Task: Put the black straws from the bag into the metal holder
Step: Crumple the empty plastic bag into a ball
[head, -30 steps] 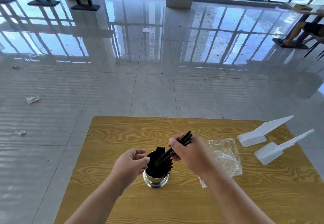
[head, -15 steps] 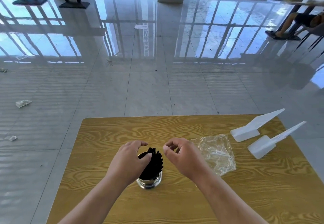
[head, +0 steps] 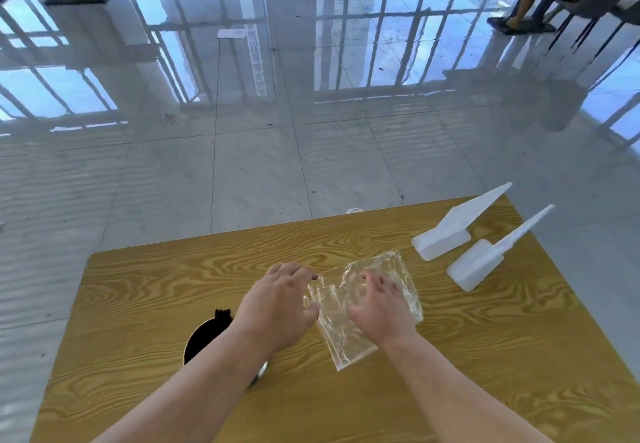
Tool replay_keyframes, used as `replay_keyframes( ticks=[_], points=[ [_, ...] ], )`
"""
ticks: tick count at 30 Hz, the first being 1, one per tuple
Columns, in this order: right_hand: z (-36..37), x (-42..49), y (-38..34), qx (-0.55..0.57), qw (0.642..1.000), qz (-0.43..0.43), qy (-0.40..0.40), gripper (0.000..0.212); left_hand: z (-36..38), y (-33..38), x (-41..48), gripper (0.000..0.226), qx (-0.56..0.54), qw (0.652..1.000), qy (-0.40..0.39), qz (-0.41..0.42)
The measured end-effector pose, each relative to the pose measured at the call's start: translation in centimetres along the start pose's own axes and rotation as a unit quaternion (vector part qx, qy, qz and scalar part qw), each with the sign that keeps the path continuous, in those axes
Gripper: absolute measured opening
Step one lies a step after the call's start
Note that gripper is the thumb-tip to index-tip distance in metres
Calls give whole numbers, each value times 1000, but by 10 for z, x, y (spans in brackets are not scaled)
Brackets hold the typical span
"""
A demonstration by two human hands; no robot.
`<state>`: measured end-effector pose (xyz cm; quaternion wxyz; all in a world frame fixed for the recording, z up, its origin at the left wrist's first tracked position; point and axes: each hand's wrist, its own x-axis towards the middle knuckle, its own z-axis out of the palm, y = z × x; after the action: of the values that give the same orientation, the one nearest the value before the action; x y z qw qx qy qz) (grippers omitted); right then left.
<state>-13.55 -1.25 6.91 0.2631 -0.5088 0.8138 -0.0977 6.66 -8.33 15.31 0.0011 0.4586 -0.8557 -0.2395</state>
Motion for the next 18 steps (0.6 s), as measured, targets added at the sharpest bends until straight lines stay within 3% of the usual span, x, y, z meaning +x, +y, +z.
replay_keyframes(
  ticks=[5, 9, 13, 16, 18],
  points=[
    [11, 22, 35, -88, 990, 52, -97, 115, 36, 22, 29, 56, 28, 998, -58, 4],
    [24, 28, 52, -118, 981, 57, -145, 120, 58, 36, 40, 60, 50, 995, -91, 7],
    [31, 23, 62, -193, 972, 27, -133, 96, 69, 45, 42, 61, 52, 993, -109, -1],
    [30, 19, 67, -167, 981, 24, -100, 44, 72, 52, 41, 62, 55, 991, -122, -5],
    [25, 17, 67, -106, 990, 32, -92, 26, 75, 55, 39, 63, 51, 990, -131, -7]
  ],
)
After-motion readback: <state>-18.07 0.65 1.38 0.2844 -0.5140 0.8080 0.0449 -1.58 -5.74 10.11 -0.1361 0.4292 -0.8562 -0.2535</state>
